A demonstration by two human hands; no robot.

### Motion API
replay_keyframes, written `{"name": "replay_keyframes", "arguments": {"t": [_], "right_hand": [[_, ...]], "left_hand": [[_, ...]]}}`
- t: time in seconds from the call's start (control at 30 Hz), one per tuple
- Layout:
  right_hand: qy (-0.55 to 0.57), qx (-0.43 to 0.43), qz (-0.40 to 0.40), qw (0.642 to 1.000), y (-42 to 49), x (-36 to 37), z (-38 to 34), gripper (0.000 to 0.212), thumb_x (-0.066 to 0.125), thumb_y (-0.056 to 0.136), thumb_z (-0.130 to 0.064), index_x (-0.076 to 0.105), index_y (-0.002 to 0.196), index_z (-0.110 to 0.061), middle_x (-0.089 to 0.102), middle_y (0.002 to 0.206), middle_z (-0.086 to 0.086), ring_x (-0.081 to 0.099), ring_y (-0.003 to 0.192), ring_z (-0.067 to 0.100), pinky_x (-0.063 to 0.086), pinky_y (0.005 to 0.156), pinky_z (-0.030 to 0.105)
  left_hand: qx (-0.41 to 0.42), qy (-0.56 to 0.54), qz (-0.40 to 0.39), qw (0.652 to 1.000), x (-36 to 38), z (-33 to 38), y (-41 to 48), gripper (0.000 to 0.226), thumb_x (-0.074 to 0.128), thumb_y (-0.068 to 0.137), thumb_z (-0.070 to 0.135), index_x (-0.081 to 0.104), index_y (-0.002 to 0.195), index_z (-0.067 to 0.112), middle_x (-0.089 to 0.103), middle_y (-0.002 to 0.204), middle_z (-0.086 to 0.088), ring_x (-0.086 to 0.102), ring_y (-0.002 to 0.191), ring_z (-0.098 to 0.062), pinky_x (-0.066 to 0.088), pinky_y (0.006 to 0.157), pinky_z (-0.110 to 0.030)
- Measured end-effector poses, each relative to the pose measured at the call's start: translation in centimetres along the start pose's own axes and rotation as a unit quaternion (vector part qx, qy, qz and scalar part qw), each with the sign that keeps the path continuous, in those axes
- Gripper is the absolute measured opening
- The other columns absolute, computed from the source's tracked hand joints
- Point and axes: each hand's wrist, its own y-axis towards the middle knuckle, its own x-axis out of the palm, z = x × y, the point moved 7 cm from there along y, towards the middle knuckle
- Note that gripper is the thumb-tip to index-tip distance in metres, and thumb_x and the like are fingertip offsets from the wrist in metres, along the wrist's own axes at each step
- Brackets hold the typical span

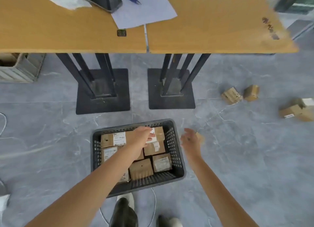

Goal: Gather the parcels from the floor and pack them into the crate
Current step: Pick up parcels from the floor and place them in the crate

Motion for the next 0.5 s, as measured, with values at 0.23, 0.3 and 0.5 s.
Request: {"name": "replay_keyframes", "arguments": {"t": [0.23, 0.3, 0.5], "right_hand": [[0.098, -0.027, 0.049, 0.994, -6.4, -11.3, 0.8, 0.029, 0.044, 0.097, -0.012, 0.050, 0.125, -0.019, 0.059, 0.108, 0.007, 0.061, 0.091, 0.023, 0.050, 0.086, 0.041], [0.101, -0.040, 0.058, 0.992, -8.4, -15.1, 2.0, 0.028, 0.045, 0.097, -0.013, 0.051, 0.124, -0.018, 0.058, 0.112, 0.007, 0.060, 0.098, 0.027, 0.049, 0.090, 0.044], [0.124, -0.068, 0.097, 0.985, -18.1, -29.7, 5.0, 0.024, 0.048, 0.097, -0.017, 0.052, 0.119, -0.027, 0.059, 0.114, 0.003, 0.061, 0.102, 0.023, 0.049, 0.088, 0.039]], "left_hand": [[0.176, 0.135, 0.036, 0.974, 4.1, 3.2, -10.0, 0.026, 0.042, 0.095, 0.013, 0.058, 0.113, 0.023, 0.065, 0.096, 0.011, 0.054, 0.072, -0.008, 0.040, 0.061, -0.021], [0.214, 0.156, 0.042, 0.963, 5.6, 2.6, -12.7, 0.024, 0.045, 0.095, 0.018, 0.057, 0.114, 0.023, 0.063, 0.100, 0.012, 0.053, 0.073, -0.003, 0.039, 0.058, -0.019], [0.274, 0.151, 0.054, 0.948, 9.8, 2.3, -24.0, 0.023, 0.046, 0.095, 0.018, 0.058, 0.115, 0.021, 0.061, 0.113, 0.004, 0.053, 0.095, -0.008, 0.038, 0.069, -0.020]]}}
